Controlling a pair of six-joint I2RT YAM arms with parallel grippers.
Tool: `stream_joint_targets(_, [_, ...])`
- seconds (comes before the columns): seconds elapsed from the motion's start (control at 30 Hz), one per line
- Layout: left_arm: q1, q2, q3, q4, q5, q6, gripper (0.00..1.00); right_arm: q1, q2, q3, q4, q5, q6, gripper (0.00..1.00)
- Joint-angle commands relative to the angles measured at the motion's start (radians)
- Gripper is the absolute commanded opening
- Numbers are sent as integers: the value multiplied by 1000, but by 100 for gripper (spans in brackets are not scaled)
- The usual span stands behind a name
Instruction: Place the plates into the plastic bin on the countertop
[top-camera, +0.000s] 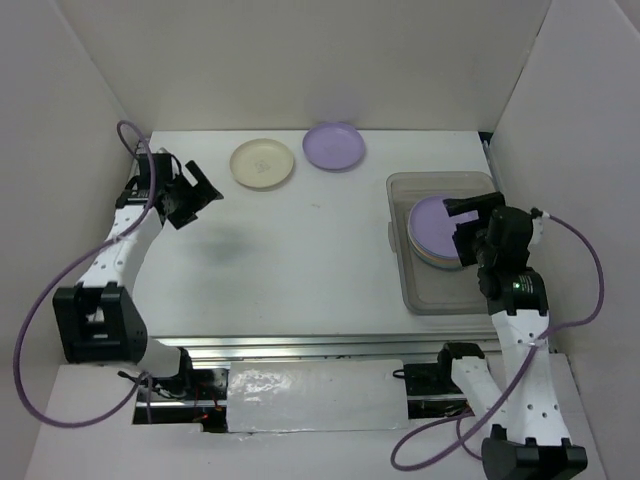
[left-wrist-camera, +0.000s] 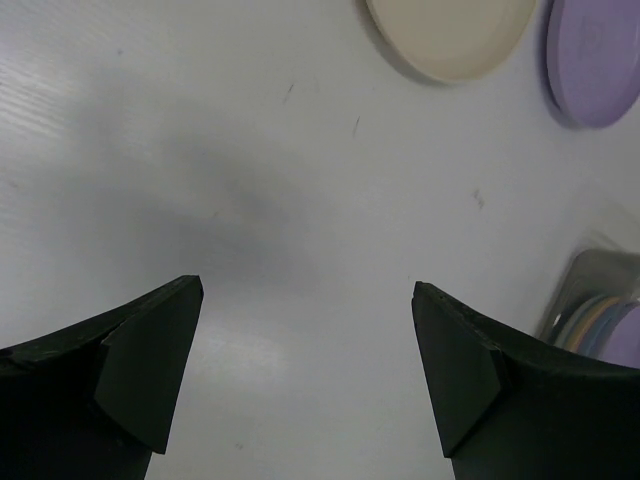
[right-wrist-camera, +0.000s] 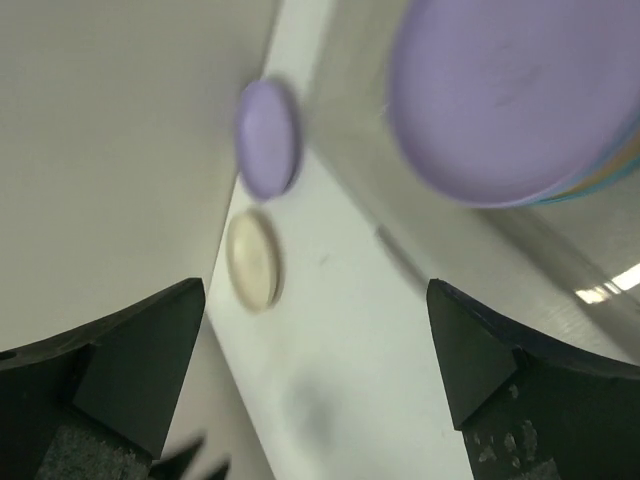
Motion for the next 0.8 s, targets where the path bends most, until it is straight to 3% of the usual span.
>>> stream_joint_targets(0.0, [39, 136, -3, 221, 106, -162, 99, 75, 10, 77, 84, -216, -215, 100])
stream_joint_targets(0.13, [50, 296, -19, 531, 165, -294, 99, 170, 56, 68, 147, -577, -416, 100])
stream_joint_targets(0.27, [8, 470, 102, 648, 125, -272, 99, 219, 45, -38, 294, -819, -458, 100])
stream_joint_targets(0.53, [11, 820, 328, 685, 100, -301, 96, 299, -34, -86, 302, -815, -496, 100])
stream_joint_targets(0.77, [-13, 951, 509, 514, -31, -277, 77, 277, -19, -12, 186, -743, -609, 100])
